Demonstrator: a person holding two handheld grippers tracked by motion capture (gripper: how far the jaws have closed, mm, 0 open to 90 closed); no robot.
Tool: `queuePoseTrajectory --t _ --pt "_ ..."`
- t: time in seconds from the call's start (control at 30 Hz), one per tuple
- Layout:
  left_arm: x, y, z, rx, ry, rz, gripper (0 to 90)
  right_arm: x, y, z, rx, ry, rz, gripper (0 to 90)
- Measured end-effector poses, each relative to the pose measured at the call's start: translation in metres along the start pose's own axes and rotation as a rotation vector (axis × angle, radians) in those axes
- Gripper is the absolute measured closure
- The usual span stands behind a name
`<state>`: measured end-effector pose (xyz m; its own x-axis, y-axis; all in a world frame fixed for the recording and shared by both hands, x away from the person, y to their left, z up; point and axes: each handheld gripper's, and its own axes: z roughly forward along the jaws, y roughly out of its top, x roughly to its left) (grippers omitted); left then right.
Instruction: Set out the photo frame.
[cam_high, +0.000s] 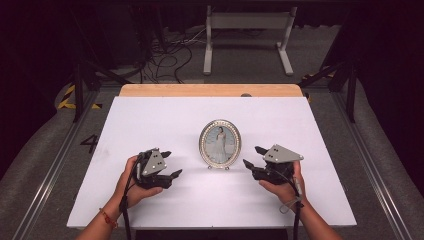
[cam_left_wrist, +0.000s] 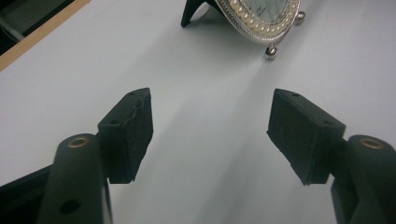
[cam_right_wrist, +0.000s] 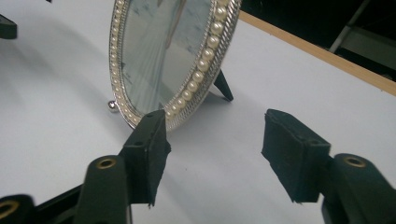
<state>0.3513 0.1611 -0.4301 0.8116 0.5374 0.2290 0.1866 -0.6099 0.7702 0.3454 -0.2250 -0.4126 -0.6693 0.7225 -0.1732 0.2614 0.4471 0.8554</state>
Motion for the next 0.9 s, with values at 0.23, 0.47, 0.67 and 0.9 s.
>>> queuePoseTrajectory --t 0.23,0.47,0.67,0.9 --pt "0.002 -0.015 -0.012 -0.004 0.015 -0.031 21.3 -0.007 -0.013 -0.008 0.019 -0.001 -0.012 27.8" --pt "0.006 -0.032 -0.028 -0.017 0.035 -0.065 16.4 -0.011 -0.021 -0.019 0.021 -0.031 -0.030 25.0" --pt "0.010 -0.053 -0.041 -0.014 0.045 -0.109 14.2 -0.016 -0.035 -0.031 0.054 -0.067 -0.044 21.9" --pt "0.012 -0.073 -0.053 -0.002 0.084 -0.168 13.4 -0.025 -0.051 -0.044 0.070 -0.104 -0.022 19.1"
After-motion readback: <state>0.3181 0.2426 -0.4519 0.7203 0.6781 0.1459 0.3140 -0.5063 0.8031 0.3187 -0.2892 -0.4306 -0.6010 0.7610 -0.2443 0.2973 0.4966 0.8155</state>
